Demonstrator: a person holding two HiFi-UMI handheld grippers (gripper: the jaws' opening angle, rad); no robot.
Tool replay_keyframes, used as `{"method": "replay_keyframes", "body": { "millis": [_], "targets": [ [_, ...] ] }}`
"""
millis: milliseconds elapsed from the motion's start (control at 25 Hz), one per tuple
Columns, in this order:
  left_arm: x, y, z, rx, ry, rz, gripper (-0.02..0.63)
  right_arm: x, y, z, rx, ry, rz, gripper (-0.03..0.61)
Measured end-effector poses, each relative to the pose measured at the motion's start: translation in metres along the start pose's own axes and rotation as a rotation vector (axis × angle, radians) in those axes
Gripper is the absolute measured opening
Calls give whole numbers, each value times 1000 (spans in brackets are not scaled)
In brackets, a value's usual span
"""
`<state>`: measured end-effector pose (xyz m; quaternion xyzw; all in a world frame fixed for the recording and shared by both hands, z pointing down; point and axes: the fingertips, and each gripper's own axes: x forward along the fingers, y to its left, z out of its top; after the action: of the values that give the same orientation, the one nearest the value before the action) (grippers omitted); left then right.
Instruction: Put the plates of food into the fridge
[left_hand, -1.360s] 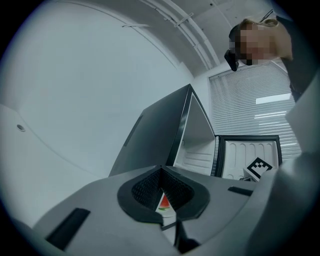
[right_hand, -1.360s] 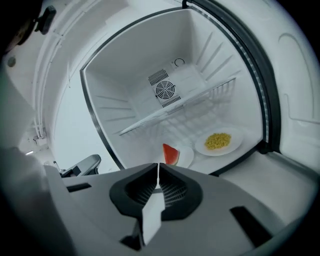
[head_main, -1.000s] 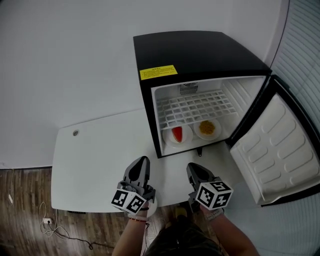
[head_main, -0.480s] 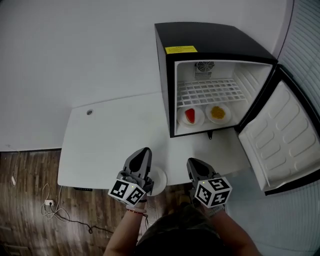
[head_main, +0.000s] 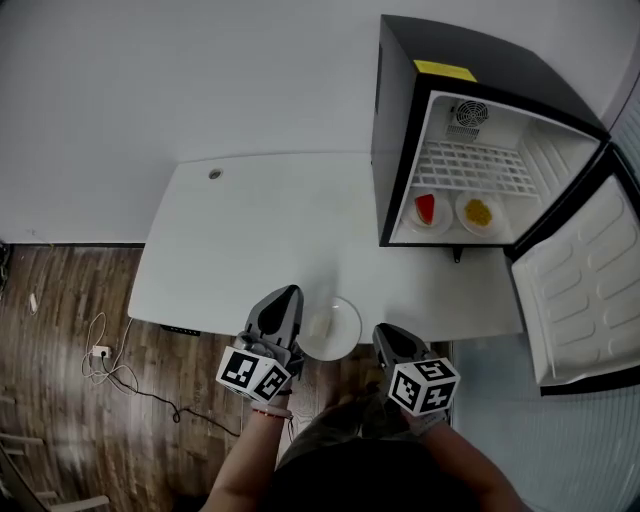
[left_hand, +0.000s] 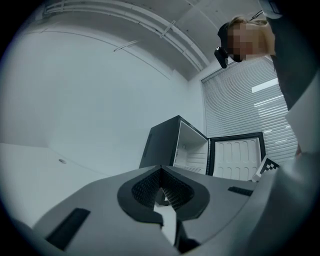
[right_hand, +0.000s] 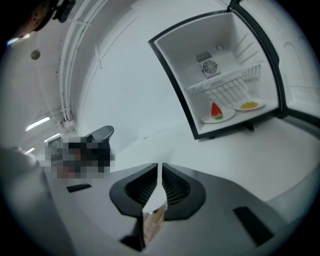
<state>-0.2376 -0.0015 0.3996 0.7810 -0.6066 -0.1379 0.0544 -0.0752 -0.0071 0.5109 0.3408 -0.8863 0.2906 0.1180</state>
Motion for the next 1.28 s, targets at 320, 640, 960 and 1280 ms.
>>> {"method": "replay_keyframes", "body": {
  "millis": [320, 640, 960, 1280],
  "targets": [
    [-47, 27, -35, -9, 51, 106, 6, 12, 5, -70, 401, 155, 24, 86],
    [-70, 38, -80, -75, 104, 168, 6, 41, 18, -113, 652, 241, 86, 123],
    [-75, 43, -86, -89, 125, 189, 6, 67, 25, -120, 906, 215, 157, 121],
    [-76, 49, -86, -91, 134, 209, 6, 78, 28, -120, 956, 218, 190, 31]
  ]
}}
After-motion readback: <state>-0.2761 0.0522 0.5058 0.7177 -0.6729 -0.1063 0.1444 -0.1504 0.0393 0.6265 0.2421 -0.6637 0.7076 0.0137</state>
